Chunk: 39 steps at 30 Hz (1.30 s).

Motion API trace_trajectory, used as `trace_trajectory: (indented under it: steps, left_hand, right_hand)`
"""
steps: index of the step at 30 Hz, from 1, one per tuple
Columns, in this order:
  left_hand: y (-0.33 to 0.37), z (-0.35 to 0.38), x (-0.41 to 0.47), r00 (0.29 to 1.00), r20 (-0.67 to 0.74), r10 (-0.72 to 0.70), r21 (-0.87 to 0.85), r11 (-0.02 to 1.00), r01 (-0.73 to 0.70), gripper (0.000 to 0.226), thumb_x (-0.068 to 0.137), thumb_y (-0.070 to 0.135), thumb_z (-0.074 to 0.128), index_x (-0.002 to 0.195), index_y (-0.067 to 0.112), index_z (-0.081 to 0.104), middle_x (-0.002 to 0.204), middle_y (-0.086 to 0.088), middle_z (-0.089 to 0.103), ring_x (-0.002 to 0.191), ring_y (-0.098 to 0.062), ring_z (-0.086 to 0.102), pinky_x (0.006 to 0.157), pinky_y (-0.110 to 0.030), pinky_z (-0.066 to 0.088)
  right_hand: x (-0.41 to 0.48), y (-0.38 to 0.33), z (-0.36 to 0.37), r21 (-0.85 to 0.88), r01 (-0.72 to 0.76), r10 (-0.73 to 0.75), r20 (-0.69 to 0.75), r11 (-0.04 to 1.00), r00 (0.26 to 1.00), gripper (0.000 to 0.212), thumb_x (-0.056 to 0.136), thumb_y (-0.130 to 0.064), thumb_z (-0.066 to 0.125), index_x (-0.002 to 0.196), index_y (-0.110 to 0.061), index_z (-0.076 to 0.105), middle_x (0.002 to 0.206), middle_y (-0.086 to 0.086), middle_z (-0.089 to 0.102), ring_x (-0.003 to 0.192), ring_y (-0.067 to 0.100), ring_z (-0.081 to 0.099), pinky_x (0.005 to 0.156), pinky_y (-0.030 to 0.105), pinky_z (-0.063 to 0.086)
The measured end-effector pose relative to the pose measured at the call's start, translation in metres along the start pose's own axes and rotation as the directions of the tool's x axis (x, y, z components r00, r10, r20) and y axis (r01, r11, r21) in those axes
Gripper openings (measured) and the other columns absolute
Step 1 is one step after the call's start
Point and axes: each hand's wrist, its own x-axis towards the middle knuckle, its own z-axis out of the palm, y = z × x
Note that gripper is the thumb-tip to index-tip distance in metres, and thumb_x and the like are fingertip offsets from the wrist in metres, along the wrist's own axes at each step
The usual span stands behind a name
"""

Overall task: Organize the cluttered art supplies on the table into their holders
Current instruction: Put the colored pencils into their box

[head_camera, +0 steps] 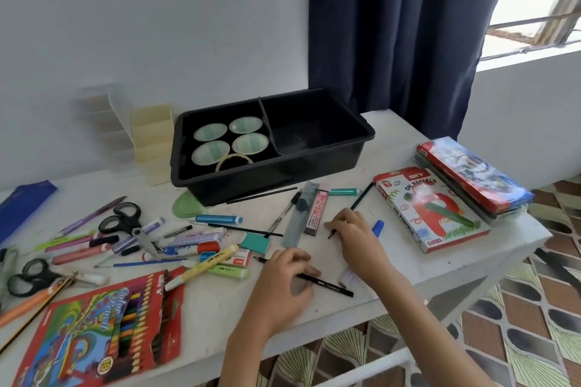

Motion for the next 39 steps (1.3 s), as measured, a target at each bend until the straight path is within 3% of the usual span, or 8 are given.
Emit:
trace_trajectory:
  steps: [4,9,14,19,22,26,30,39]
  left_hand:
    - [-0.001,0.002,0.001,0.998,-0.065,-0.010,0.028,1.000,0.012,0.016,0.087,0.027,0.062,0.102,0.032,0.067,0.116,0.022,0.047,0.113,0.008,0.034,0.091,0.002,0.019]
    - [-0.004,0.004,0.002,0.992,-0.126,-0.018,0.042,0.999,0.023,0.016,0.088,0.024,0.061,0.103,0.028,0.068,0.112,0.018,0.052,0.110,0.005,0.039,0.091,0.002,0.021]
    - [0.000,0.004,0.003,0.982,-0.189,-0.014,0.011,1.000,0.016,0.016,0.091,0.014,0.057,0.098,0.024,0.067,0.095,0.021,0.056,0.098,0.006,0.047,0.086,-0.004,0.029]
    - [0.004,-0.002,-0.002,0.914,-0.405,0.016,-0.069,0.996,-0.048,0.021,0.085,0.011,0.063,0.099,0.027,0.067,0.094,0.025,0.058,0.097,0.004,0.053,0.085,-0.009,0.038]
    - [0.010,-0.011,-0.004,0.859,-0.513,-0.011,-0.168,0.982,-0.088,0.019,0.086,0.015,0.060,0.100,0.025,0.067,0.096,0.016,0.063,0.097,-0.002,0.057,0.084,-0.014,0.044]
    - [0.018,-0.026,-0.011,0.816,-0.574,-0.066,-0.277,0.954,-0.117,0.022,0.089,0.018,0.054,0.108,0.024,0.063,0.099,0.016,0.063,0.097,-0.003,0.059,0.080,-0.013,0.047]
    - [0.012,-0.040,-0.026,0.791,-0.591,-0.158,-0.311,0.949,-0.043,0.024,0.090,0.027,0.050,0.110,0.041,0.052,0.101,0.019,0.060,0.092,-0.003,0.060,0.072,-0.015,0.050]
    - [-0.032,-0.068,-0.081,0.773,-0.436,-0.460,-0.618,0.778,0.115,0.032,0.091,0.001,0.051,0.114,0.021,0.059,0.107,0.000,0.060,0.075,-0.009,0.061,0.059,-0.020,0.048]
  right_hand:
    - [0.005,0.009,0.005,0.076,0.081,-0.078,-0.032,0.994,0.996,0.028,0.091,0.000,0.052,0.107,-0.018,0.066,0.108,-0.003,0.051,0.104,0.015,0.044,0.087,0.026,0.044]
    - [0.003,0.004,0.003,0.190,0.283,-0.224,-0.282,0.940,0.933,0.015,0.085,-0.001,0.062,0.092,-0.013,0.066,0.095,-0.001,0.060,0.087,0.018,0.054,0.071,0.035,0.053]
    - [-0.005,-0.022,-0.040,0.541,0.363,0.034,-0.589,0.758,0.807,0.011,0.091,-0.003,0.054,0.097,-0.009,0.061,0.087,-0.002,0.063,0.078,0.009,0.061,0.072,0.021,0.051]
    - [-0.008,-0.021,-0.065,0.930,0.232,0.488,-0.349,0.284,0.800,0.016,0.094,-0.004,0.048,0.110,0.000,0.050,0.094,0.011,0.068,0.076,0.021,0.066,0.071,0.025,0.056]
    - [-0.013,-0.015,-0.063,0.988,0.152,0.591,-0.113,-0.016,0.799,0.025,0.095,-0.009,0.048,0.119,-0.001,0.047,0.096,0.016,0.069,0.073,0.018,0.067,0.068,0.023,0.057]
    - [-0.021,-0.017,-0.052,0.966,0.079,0.620,0.095,-0.246,0.778,0.028,0.096,-0.012,0.049,0.122,-0.005,0.045,0.089,0.015,0.069,0.069,0.015,0.068,0.064,0.021,0.057]
    - [-0.026,-0.034,-0.041,0.951,0.024,0.598,0.175,-0.309,0.783,0.031,0.095,-0.012,0.051,0.125,-0.005,0.045,0.087,0.016,0.068,0.065,0.015,0.067,0.063,0.021,0.057]
    - [-0.046,-0.080,-0.007,0.970,-0.039,0.499,0.158,-0.241,0.852,0.029,0.095,-0.009,0.050,0.123,-0.005,0.049,0.084,0.014,0.067,0.067,0.017,0.063,0.061,0.021,0.056]
